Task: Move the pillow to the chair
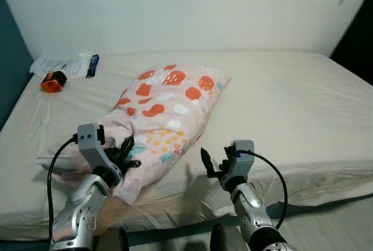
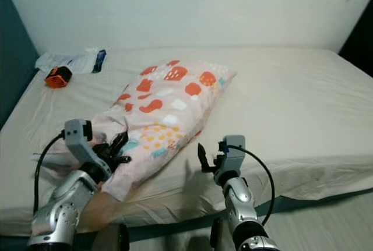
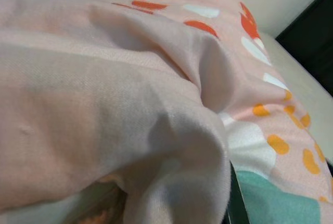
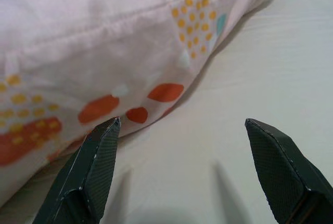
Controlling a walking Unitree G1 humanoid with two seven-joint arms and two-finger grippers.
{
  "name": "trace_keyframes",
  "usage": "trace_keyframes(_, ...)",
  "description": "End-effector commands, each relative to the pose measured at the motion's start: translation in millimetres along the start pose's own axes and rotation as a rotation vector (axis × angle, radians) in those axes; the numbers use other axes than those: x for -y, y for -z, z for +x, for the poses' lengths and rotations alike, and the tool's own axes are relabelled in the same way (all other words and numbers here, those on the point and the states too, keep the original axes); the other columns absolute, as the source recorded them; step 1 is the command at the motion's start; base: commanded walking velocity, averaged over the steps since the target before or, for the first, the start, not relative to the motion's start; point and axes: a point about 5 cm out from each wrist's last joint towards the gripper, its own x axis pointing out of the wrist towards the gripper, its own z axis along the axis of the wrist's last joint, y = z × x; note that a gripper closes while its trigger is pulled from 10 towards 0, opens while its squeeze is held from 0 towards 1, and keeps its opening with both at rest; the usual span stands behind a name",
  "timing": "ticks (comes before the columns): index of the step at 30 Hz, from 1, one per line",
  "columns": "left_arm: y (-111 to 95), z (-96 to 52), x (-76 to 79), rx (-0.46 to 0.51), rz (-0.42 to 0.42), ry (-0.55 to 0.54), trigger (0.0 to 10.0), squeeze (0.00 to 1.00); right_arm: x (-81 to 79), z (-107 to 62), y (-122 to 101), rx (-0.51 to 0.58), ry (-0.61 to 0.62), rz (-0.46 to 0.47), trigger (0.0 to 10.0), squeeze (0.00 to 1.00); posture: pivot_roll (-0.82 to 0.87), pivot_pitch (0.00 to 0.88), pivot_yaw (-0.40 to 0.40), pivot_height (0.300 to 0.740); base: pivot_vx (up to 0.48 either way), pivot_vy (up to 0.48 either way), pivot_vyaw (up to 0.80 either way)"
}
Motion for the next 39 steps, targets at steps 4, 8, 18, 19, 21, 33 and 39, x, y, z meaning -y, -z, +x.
trace_keyframes(4, 5, -4.2, -5.4, -0.069, -0.003, -0.043, 10.0, 0.00, 11.5, -4.9, -1, 0.014, 0.043, -0.007, 10.0, 0.00, 0.06, 0.000, -0.084, 0.561, 0.000, 0.000, 0.00)
trace_keyframes(8, 5, -4.4, -5.5, -0.074, -0.011, -0.046, 10.0, 0.00, 12.1, -5.0, -1, 0.015, 0.044, -0.006, 10.0, 0.00, 0.06, 0.000, -0.084, 0.561, 0.000, 0.000, 0.00)
trace_keyframes(18, 40, 10.5, 1.0, -0.160, 0.061, -0.142, 10.0, 0.00, 6.0, -3.6, 5, -0.041, 0.038, -0.020, 10.0, 0.00, 0.05, 0.000, -0.093, 0.561, 0.000, 0.000, 0.00)
trace_keyframes(19, 42, 11.6, 1.4, -0.149, 0.123, -0.155, 10.0, 0.00, 5.9, -3.5, 5, -0.039, 0.041, -0.027, 10.0, 0.00, 0.06, 0.000, -0.093, 0.561, 0.000, 0.000, 0.00)
trace_keyframes(21, 42, 11.6, 1.4, -0.149, 0.123, -0.155, 10.0, 0.00, 5.9, -3.5, 5, -0.039, 0.041, -0.027, 10.0, 0.00, 0.06, 0.000, -0.093, 0.561, 0.000, 0.000, 0.00)
trace_keyframes(33, 44, 0.0, -12.1, -0.052, 0.387, -0.308, 10.0, 0.00, 5.1, -4.0, 1, -0.028, -0.020, -0.041, 10.0, 0.00, 0.06, 0.000, -0.113, 0.596, 0.000, 0.000, 0.00)
trace_keyframes(39, 39, 6.2, -14.7, -0.028, 0.389, -0.313, 10.0, 0.00, 2.2, -0.6, 3, -0.060, -0.010, -0.046, 10.0, 0.00, 0.06, 0.000, -0.106, 0.611, 0.000, 0.000, 0.00)
